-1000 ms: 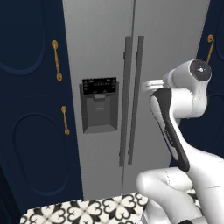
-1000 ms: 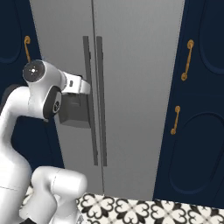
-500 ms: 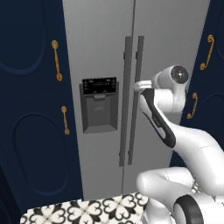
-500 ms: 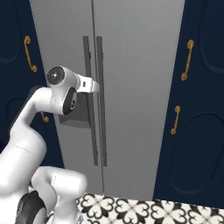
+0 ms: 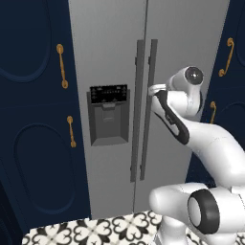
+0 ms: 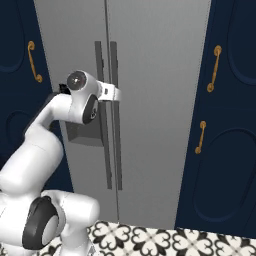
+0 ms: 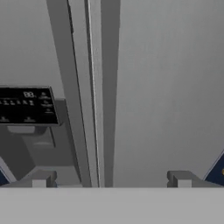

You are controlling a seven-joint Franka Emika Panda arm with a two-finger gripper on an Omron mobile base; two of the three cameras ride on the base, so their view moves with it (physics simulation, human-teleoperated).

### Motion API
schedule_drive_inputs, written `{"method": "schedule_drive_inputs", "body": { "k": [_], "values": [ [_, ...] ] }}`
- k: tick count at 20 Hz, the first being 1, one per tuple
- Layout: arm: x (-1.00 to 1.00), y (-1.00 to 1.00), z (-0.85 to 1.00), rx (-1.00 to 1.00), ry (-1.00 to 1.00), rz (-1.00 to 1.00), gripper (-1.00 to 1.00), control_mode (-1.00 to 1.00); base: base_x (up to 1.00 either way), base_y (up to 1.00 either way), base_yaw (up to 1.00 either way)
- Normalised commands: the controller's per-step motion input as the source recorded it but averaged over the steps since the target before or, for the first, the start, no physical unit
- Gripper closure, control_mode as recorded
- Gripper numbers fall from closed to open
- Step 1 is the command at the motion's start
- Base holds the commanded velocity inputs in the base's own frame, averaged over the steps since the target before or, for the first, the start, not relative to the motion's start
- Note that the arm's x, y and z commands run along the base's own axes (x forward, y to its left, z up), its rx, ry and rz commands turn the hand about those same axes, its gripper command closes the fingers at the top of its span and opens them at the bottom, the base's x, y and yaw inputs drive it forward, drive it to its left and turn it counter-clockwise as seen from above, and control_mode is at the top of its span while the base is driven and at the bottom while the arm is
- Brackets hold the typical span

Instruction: Grab a lemon wedge from the fridge and one ice cube from the ice bowl, and put them in the glass of lemonade.

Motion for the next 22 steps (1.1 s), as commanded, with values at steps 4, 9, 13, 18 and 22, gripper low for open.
{"method": "schedule_drive_inputs", "body": {
  "k": [4, 9, 13, 18, 22],
  "values": [
    [0.61, 0.02, -0.26, -0.01, 0.03, 0.00, -1.00, -1.00, 0.00, 0.00, 0.00],
    [0.74, 0.00, -0.13, 0.00, 0.08, 0.00, -1.00, -1.00, 0.00, 0.00, 0.00],
    [0.71, 0.00, -0.41, 0.03, 0.00, 0.00, -1.00, -1.00, 0.00, 0.00, 0.00],
    [0.70, 0.00, -0.36, 0.01, 0.00, 0.00, -1.00, -1.00, 0.00, 0.00, 0.00],
    [0.63, 0.00, -0.33, 0.00, 0.00, 0.00, -1.00, -1.00, 0.00, 0.00, 0.00]
  ]
}}
